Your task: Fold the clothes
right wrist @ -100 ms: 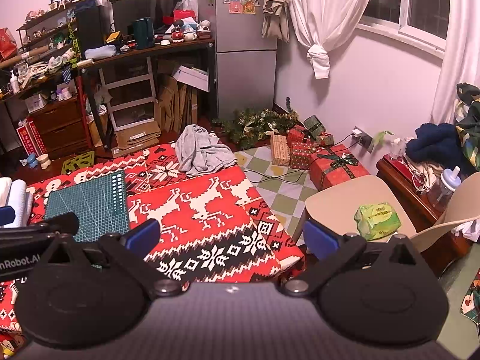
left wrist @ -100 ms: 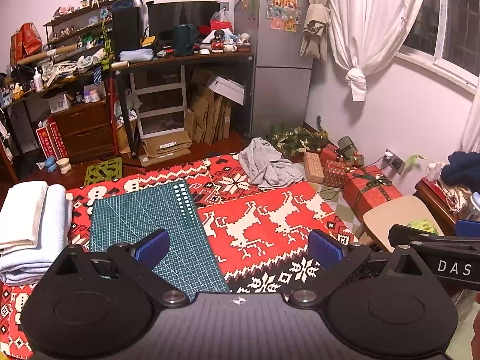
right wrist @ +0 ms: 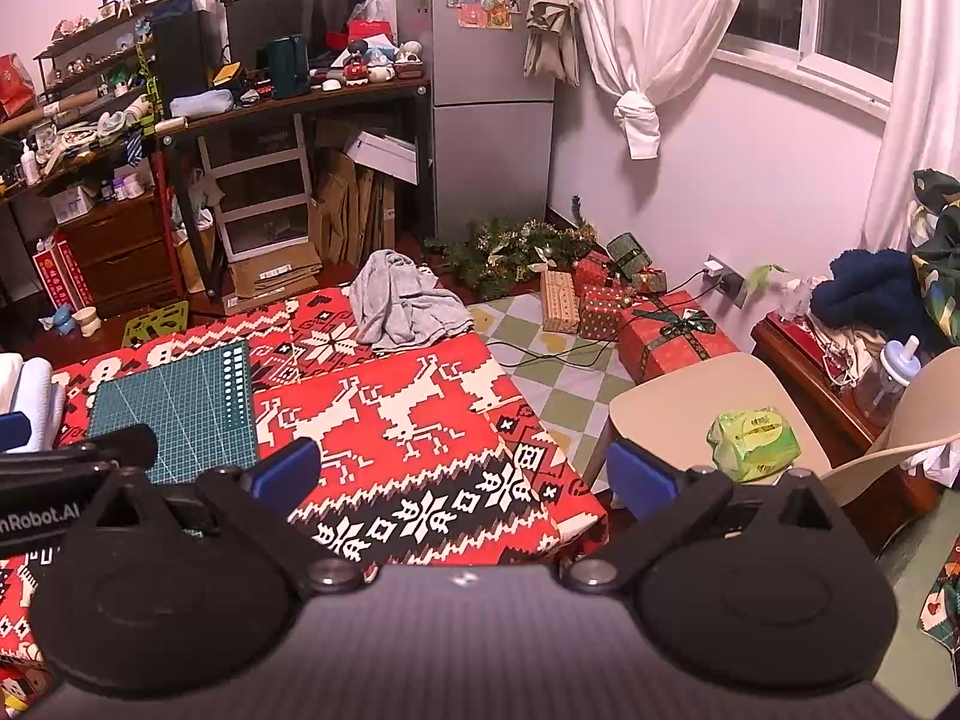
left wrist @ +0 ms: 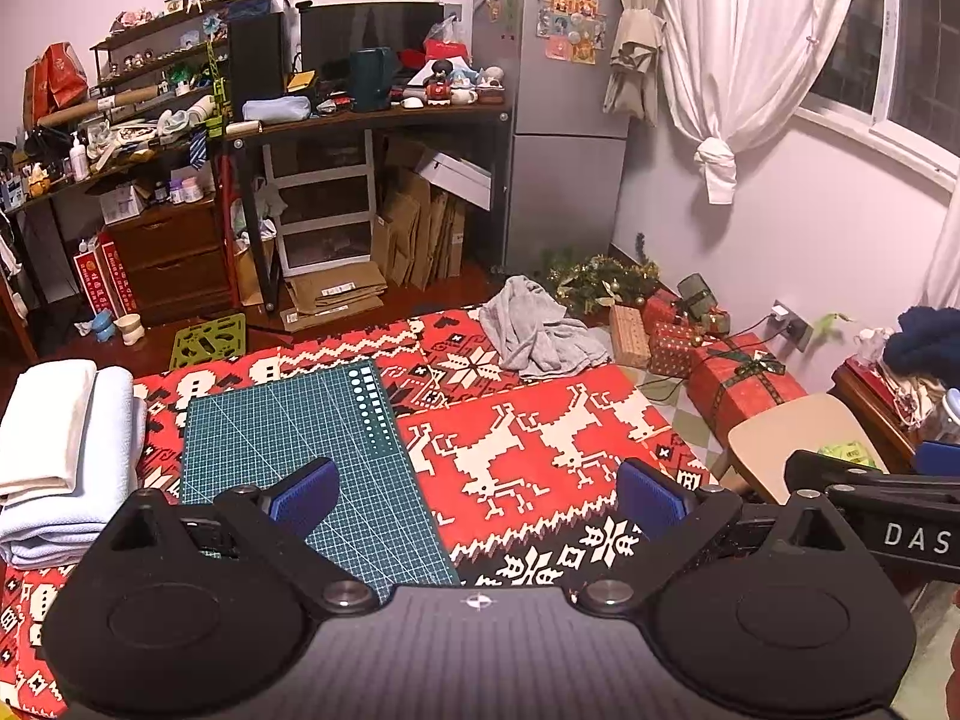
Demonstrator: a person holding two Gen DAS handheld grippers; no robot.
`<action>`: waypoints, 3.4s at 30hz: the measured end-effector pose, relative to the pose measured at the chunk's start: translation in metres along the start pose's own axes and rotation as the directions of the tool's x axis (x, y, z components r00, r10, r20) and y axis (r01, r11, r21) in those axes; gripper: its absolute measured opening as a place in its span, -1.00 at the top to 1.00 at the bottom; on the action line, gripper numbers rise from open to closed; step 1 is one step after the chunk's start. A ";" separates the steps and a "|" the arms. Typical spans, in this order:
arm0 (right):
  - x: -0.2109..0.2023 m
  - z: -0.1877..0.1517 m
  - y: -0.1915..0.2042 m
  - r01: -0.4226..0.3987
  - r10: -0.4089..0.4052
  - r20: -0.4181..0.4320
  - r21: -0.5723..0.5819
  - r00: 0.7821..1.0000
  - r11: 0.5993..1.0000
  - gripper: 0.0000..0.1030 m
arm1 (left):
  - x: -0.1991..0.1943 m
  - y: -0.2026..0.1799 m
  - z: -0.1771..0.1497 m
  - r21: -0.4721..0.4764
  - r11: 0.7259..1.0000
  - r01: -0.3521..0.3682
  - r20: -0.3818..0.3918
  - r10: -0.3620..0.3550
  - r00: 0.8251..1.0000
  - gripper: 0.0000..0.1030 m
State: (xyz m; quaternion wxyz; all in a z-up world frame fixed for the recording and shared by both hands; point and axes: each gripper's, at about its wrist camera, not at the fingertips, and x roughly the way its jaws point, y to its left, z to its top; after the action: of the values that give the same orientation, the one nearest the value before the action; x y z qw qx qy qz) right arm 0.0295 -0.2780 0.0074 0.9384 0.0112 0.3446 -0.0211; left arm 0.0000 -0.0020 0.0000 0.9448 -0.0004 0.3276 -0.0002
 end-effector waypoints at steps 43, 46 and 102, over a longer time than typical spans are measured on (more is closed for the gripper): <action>-0.001 0.007 -0.001 0.021 -0.021 0.016 -0.031 1.000 0.999 -0.99 | 0.003 -0.001 0.000 0.012 1.000 -0.004 0.029 0.004 1.000 -1.00; 0.001 0.005 -0.001 0.021 -0.021 0.022 -0.025 1.000 0.999 -0.99 | 0.005 0.000 -0.001 0.008 1.000 0.005 0.024 -0.005 1.000 -1.00; 0.521 0.060 0.037 -0.247 0.244 -0.045 -0.093 0.969 0.964 0.21 | 0.426 -0.006 0.032 0.243 0.858 0.452 0.007 -0.468 0.884 0.84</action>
State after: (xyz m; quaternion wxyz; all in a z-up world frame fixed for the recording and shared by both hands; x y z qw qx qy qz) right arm 0.4671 -0.2601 -0.2837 0.9274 0.0082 0.3566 0.1125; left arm 0.3545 -0.0078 -0.2380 0.9209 0.0330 0.2845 -0.2645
